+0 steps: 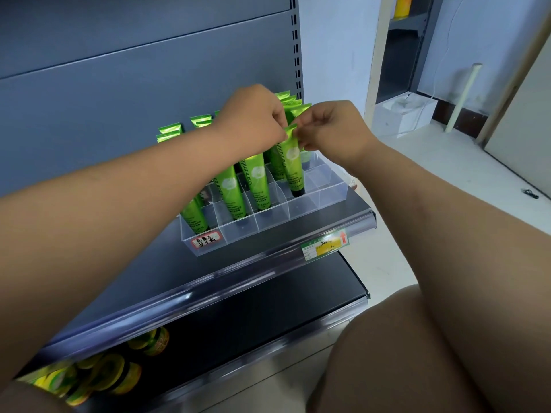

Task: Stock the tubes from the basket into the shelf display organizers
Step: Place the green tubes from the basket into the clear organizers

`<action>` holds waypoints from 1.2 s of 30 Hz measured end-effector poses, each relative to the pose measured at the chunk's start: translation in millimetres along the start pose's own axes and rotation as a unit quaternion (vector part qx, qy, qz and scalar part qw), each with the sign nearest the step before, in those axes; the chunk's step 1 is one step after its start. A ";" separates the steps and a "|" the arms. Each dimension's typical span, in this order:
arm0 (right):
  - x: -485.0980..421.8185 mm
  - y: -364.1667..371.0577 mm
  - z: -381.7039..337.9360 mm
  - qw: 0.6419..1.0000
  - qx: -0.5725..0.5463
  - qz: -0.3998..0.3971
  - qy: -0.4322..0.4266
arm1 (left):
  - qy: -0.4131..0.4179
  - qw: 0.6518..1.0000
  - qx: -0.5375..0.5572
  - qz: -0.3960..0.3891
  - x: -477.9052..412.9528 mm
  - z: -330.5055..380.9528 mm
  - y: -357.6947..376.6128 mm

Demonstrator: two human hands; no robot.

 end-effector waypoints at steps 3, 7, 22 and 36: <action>-1.6 3.9 2.6 1.000 0.004 -0.007 0.005 | -0.007 1.000 -0.018 -0.009 0.5 -2.8 1.9; -2.2 9.2 5.0 1.000 0.014 -0.016 0.005 | -0.010 0.999 -0.025 -0.016 1.8 -6.2 3.7; -5.4 10.1 6.0 0.996 0.084 -0.020 0.018 | -0.007 1.000 -0.024 -0.011 9.9 -5.4 7.9; -6.0 11.7 2.0 0.990 0.138 -0.005 -0.043 | -0.002 0.998 -0.056 -0.007 18.1 -5.9 7.0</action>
Point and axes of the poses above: each hand's wrist, its own x-axis away from the middle knuckle, its own y-axis out of the palm, z = x × y, the point moved 3 cm from there along -x, towards the middle knuckle, and after that the axes turned 8 degrees about y, right-handed, at the moved point
